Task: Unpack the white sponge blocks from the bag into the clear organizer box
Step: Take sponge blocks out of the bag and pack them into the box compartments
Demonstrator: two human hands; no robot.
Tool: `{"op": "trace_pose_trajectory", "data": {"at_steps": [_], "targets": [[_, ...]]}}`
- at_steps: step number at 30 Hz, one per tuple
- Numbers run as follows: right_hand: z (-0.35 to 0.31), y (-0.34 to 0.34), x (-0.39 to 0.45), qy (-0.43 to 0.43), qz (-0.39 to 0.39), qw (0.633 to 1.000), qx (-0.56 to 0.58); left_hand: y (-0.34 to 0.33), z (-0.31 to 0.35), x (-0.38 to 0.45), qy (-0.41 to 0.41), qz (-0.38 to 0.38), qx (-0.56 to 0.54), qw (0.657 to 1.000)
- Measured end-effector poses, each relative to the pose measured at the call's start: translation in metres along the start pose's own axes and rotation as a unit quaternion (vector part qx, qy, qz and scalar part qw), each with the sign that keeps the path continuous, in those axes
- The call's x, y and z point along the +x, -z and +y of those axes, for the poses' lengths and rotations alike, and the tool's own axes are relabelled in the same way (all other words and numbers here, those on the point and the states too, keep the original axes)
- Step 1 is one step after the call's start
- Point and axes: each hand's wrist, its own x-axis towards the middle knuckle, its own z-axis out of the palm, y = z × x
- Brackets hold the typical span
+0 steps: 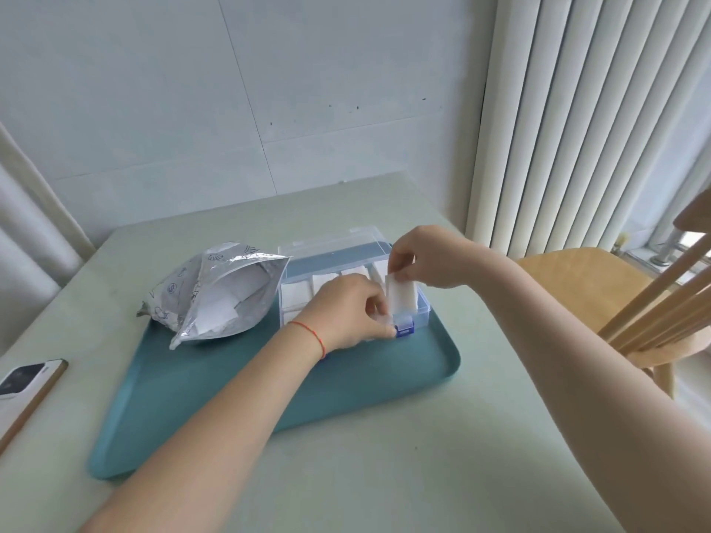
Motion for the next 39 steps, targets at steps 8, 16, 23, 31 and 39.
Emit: {"op": "trace_pose_trajectory", "data": {"at_steps": [8,16,23,31,39], "targets": [[-0.003,0.003,0.003,-0.025,-0.068,0.997,-0.017,0.008,0.002,0.001,-0.02,-0.012,0.076,0.997],[-0.004,-0.024,0.0,-0.039,0.009,0.99,-0.135,0.007,0.005,-0.001,-0.008,-0.014,0.085,0.996],[-0.019,-0.036,-0.005,-0.001,0.009,0.954,-0.301,0.008,0.006,-0.001,0.004,-0.025,0.08,0.996],[-0.028,-0.025,0.006,-0.054,-0.013,0.967,-0.247,0.016,-0.005,-0.01,0.005,-0.005,0.015,1.0],[-0.126,-0.042,0.024,0.059,0.025,0.998,-0.014,0.057,-0.094,-0.069,-0.044,0.421,0.028,0.905]]}}
